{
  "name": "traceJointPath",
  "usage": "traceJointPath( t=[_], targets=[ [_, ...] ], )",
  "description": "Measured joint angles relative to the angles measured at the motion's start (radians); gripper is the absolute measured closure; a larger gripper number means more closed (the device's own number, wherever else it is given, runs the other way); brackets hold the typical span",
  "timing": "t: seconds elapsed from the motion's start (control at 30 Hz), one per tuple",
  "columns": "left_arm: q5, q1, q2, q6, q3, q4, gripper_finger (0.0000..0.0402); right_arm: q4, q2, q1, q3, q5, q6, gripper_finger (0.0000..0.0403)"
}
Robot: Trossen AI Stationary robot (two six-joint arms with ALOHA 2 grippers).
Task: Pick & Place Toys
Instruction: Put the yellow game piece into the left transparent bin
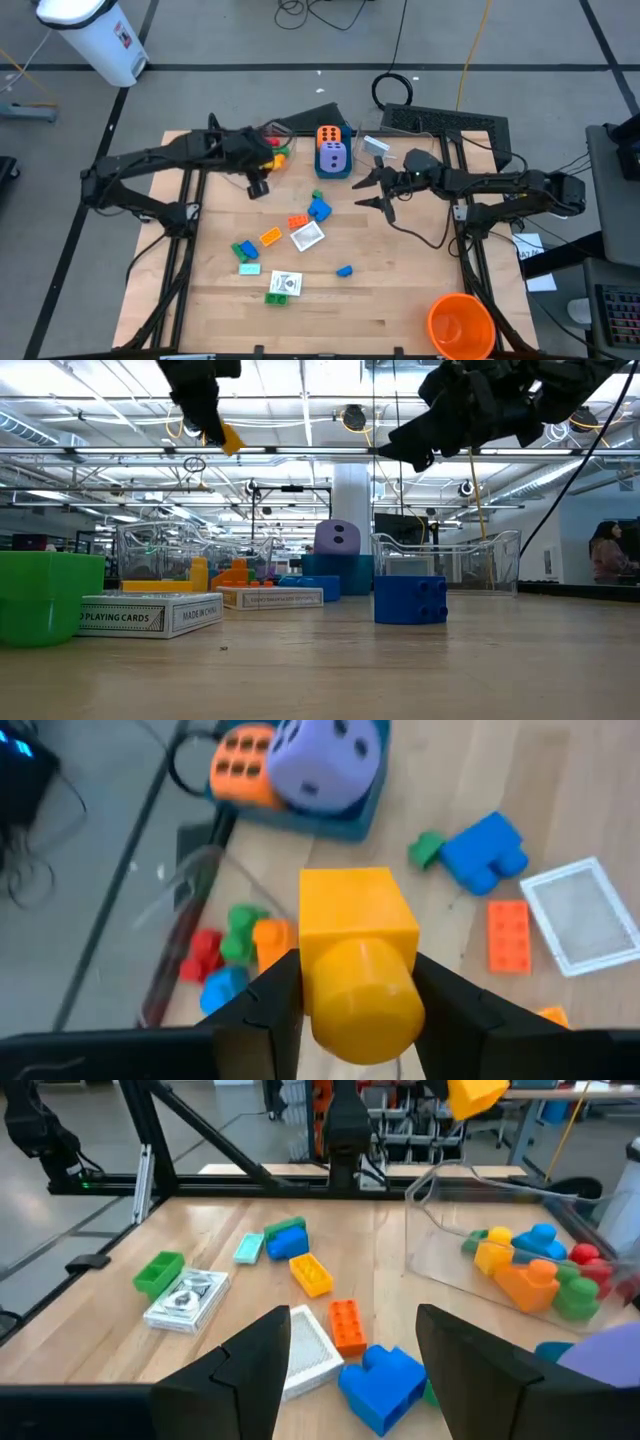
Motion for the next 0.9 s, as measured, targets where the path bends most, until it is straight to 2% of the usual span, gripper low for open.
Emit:
traceJointPath(
  t=[0.1, 0.3, 0.5, 0.63, 0.73, 0.9],
  targets=[
    [0.037, 0.066, 0.001, -0.004, -0.001, -0.065, 0.0267, -0.005, 0.000, 0.000, 0.000, 0.000, 0.000, 0.0190],
    [0.093, 0.230, 0.025, 0.000, -0.001, -0.165, 0.0262, -0.005, 0.000, 0.000, 0.000, 0.000, 0.000, 0.0190],
    [0.149, 0.366, 0.115, 0.042, -0.001, -0.246, 0.0253, -0.006, 0.000, 0.000, 0.000, 0.000, -0.012, 0.0190],
    [0.163, 0.415, 0.192, 0.055, -0.001, -0.272, 0.0267, -0.013, 0.000, 0.000, 0.000, 0.001, -0.014, 0.0190],
    [0.229, 0.437, 0.244, 0.072, -0.001, -0.272, 0.0267, -0.024, 0.000, 0.000, 0.000, 0.000, -0.014, 0.0190],
    [0.264, 0.443, 0.334, 0.082, -0.001, -0.272, 0.0248, -0.040, 0.000, 0.000, -0.001, 0.001, -0.015, 0.0190]
  ],
)
